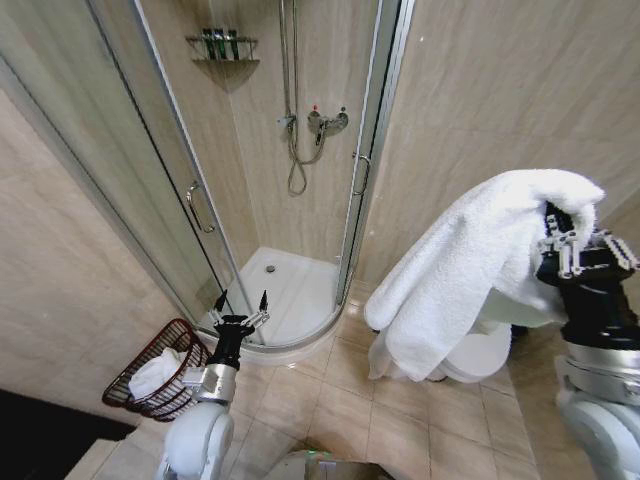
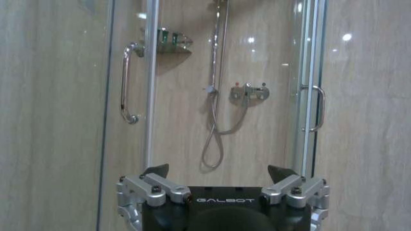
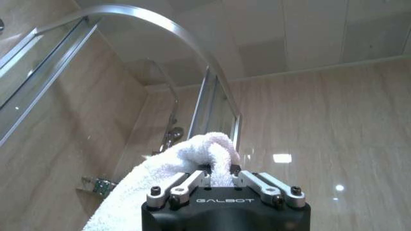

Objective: Discard the used towel into the hamper.

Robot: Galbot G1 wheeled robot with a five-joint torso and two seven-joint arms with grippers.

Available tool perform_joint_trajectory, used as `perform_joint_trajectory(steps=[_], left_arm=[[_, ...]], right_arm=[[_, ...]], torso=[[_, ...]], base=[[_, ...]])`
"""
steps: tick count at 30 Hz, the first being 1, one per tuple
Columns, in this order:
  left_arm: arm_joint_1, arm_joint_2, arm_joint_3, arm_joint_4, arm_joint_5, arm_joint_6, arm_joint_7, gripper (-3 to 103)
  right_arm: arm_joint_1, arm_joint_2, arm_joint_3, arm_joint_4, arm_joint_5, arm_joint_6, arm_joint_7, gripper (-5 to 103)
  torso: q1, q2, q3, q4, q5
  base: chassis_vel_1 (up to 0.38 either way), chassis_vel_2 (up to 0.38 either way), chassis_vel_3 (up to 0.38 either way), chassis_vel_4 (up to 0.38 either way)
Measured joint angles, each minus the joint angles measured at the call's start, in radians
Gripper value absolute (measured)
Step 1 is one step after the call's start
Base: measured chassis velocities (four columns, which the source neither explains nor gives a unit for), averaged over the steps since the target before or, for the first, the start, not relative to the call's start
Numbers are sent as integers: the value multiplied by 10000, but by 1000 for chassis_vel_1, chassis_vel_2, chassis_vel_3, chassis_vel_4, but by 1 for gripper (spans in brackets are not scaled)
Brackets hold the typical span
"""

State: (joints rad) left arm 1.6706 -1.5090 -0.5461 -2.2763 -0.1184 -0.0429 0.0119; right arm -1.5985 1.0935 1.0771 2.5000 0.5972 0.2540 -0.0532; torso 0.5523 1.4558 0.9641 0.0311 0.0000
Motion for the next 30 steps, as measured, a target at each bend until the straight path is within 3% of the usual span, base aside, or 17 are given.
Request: perform_joint_trajectory(steps=[30], left_arm=[[0, 0, 0, 0, 0, 0, 0, 100]], right_arm=[[-88, 19, 8, 0, -13, 23, -6, 12]], torso=[[-59, -129, -71, 1, 0]], base=[[24, 21, 25, 22]])
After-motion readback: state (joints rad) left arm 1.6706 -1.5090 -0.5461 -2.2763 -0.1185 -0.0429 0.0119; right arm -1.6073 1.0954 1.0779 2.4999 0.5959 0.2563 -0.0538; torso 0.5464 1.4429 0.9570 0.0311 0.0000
